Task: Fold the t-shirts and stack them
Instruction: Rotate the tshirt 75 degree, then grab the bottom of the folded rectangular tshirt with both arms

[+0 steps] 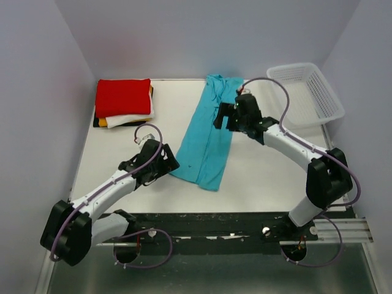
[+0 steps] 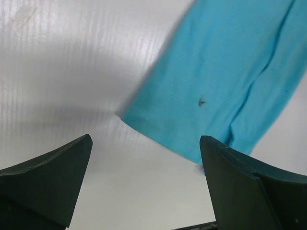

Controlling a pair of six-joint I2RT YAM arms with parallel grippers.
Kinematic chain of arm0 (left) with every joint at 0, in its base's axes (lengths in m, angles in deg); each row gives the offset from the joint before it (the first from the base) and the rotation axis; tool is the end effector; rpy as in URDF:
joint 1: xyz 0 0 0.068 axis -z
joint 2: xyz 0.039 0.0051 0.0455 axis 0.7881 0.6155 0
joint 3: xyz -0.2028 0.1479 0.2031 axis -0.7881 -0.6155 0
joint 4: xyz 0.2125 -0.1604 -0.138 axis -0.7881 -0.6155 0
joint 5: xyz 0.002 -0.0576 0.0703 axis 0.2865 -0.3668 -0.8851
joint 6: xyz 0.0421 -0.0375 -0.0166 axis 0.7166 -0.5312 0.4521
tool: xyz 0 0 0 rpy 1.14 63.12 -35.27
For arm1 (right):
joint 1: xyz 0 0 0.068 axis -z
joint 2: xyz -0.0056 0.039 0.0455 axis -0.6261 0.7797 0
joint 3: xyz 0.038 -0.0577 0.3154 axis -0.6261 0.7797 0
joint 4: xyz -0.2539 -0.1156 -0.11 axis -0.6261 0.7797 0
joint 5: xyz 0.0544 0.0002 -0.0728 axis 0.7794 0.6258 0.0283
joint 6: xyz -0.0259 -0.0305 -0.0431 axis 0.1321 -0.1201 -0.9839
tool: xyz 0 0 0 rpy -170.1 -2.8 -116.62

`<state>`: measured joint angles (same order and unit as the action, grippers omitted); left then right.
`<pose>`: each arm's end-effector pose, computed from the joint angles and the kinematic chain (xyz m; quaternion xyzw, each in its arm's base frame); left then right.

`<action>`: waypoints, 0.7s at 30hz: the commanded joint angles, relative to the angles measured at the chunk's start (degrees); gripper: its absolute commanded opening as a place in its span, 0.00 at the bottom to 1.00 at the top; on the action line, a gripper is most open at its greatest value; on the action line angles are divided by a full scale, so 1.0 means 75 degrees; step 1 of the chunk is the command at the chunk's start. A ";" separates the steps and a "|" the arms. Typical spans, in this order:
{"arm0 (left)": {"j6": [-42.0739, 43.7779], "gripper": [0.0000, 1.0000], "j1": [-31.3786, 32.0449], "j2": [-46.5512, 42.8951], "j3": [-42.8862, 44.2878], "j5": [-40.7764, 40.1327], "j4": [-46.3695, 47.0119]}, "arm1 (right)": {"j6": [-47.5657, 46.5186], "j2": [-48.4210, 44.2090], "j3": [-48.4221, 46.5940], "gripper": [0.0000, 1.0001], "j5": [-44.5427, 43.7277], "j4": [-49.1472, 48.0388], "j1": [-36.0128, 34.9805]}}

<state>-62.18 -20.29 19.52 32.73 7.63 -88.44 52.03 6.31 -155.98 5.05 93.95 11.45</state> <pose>0.1902 -0.1123 0.2243 -0.2026 0.9086 -0.2110 0.2983 0.3884 0.1963 0.3233 0.0192 0.8766 0.1841 0.4443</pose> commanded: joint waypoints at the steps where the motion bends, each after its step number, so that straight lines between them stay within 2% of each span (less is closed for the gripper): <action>1: 0.0633 0.94 -0.0765 0.0963 0.0039 0.0725 0.0583 | 0.0649 -0.0800 0.2120 1.00 0.0553 -0.0156 -0.0708; 3: 0.0646 0.86 -0.0995 0.1369 0.0029 0.1219 0.0954 | 0.0874 -0.1189 0.2900 1.00 0.1199 -0.0529 -0.1005; 6: 0.0742 0.67 -0.1066 0.1941 0.0123 0.1645 0.1185 | 0.1154 -0.1489 0.3675 0.99 0.1819 -0.0620 -0.1361; 9: 0.0825 0.53 -0.1066 0.2449 0.0022 0.2296 0.1560 | 0.1527 -0.1919 0.4658 0.98 0.2168 -0.0830 -0.1480; 12: 0.0814 0.38 -0.1078 0.2858 -0.0028 0.2338 0.1697 | 0.1761 -0.2447 0.5229 0.96 0.2465 -0.0921 -0.1541; 16: 0.0776 0.01 -0.1078 0.3243 0.0029 0.2591 0.1764 | 0.1914 -0.2525 0.5440 0.90 0.2773 -0.0781 -0.1847; 18: 0.0708 0.00 -0.1067 0.3211 -0.0111 0.2654 0.1909 | 0.1998 -0.2354 0.5531 0.88 0.2716 -0.0779 -0.2055; 21: 0.0538 0.00 -0.1066 0.2964 -0.0419 0.2614 0.1928 | 0.2341 -0.2166 0.5687 0.79 0.2464 -0.0894 -0.2204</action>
<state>-57.31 -28.37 41.99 33.45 26.34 -72.15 65.75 -11.70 -115.28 23.11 88.73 -3.52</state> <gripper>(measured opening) 0.024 0.832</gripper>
